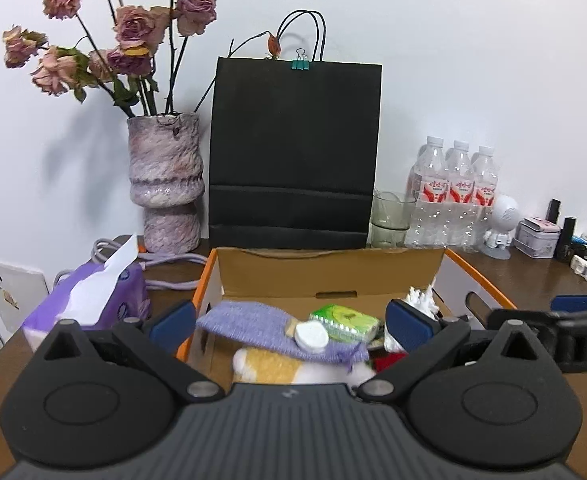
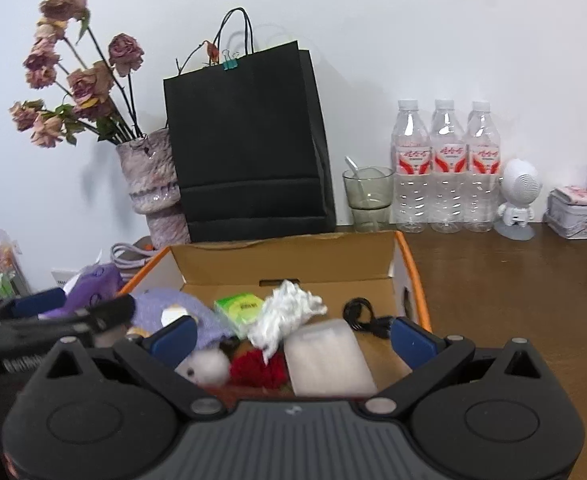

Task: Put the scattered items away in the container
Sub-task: 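Grasp the clear plastic bag with the right tool while the left tool grasps the clear wrapper, then carry the plastic bag and wrapper over the box and open both tools, then grasp the white round cap with the left tool while the right tool grasps the small black clip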

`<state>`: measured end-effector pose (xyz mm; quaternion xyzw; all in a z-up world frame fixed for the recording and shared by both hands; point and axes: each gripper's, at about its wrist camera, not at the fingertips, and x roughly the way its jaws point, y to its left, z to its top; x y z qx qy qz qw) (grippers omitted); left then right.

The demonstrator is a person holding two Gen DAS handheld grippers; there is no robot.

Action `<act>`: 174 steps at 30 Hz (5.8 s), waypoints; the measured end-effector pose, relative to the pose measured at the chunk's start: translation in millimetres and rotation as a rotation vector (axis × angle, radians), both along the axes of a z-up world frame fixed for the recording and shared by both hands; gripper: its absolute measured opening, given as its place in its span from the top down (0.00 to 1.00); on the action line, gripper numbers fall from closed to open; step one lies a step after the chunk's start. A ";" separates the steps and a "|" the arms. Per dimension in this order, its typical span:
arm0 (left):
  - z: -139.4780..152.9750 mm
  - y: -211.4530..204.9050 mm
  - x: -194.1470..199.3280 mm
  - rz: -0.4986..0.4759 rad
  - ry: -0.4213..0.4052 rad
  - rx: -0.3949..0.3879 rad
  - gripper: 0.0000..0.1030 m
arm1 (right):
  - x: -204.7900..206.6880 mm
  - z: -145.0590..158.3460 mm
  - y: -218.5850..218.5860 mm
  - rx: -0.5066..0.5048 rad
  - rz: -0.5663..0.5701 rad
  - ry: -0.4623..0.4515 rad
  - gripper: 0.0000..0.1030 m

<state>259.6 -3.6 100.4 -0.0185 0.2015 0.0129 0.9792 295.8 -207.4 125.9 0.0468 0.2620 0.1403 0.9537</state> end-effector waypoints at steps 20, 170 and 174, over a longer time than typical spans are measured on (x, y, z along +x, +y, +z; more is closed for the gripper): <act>-61.9 16.6 -14.4 -0.041 0.200 -0.052 0.16 | -46.8 -66.0 24.6 -0.060 0.124 0.047 0.00; -18.3 -0.6 -21.0 0.040 0.045 0.020 0.00 | -27.7 -13.9 -19.8 -0.055 -0.069 -0.022 0.00; -38.5 4.1 -29.2 0.015 0.118 0.033 0.00 | -44.5 -38.9 -26.4 -0.049 -0.050 0.024 0.00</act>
